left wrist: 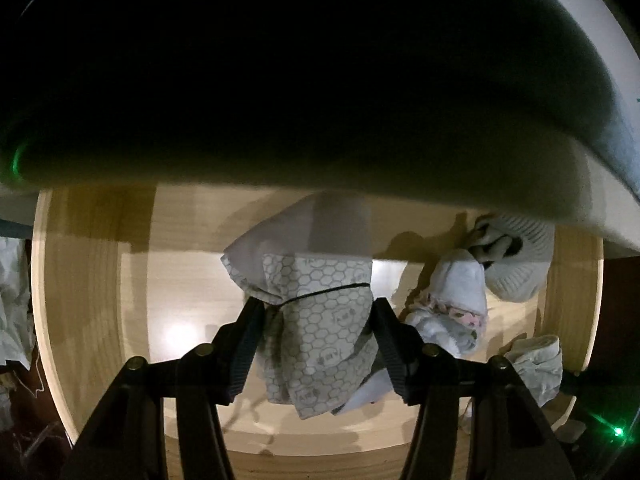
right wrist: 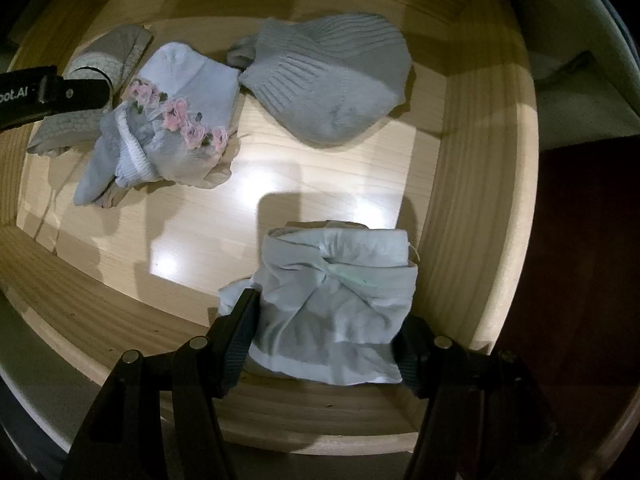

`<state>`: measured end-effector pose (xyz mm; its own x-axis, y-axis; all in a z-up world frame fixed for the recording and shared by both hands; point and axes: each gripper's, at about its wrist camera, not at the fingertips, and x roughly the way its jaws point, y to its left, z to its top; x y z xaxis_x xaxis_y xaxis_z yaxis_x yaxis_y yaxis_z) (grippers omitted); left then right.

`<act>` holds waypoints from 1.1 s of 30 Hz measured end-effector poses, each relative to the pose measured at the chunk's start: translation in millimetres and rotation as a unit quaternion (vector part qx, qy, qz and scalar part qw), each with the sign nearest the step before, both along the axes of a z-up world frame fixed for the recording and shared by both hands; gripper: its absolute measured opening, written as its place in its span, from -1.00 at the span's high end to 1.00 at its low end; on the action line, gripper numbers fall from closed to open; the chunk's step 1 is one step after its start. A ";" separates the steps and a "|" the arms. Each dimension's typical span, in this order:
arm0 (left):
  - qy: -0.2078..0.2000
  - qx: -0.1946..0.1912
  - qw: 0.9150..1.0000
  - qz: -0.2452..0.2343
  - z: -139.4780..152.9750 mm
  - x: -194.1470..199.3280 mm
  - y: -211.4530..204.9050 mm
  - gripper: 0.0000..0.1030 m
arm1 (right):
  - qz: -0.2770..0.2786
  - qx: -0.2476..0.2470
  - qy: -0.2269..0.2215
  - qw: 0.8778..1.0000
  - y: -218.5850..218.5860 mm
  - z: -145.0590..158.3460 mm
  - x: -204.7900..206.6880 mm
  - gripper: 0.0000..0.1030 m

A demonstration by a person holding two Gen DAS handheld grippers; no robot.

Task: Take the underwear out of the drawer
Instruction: 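Lower the left gripper onto the hexagon-print underwear and close it, then lift the hexagon-print underwear with the left gripper and carry it over the box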

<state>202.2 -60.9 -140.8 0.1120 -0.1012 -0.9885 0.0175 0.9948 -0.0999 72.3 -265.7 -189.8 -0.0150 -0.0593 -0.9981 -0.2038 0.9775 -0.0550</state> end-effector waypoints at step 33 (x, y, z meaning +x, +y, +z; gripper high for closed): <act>0.089 0.015 0.996 -0.021 -27.2 -37.3 31.3 0.01 | -0.009 -0.006 0.017 1.000 -1.0 -4.2 12.4 -0.19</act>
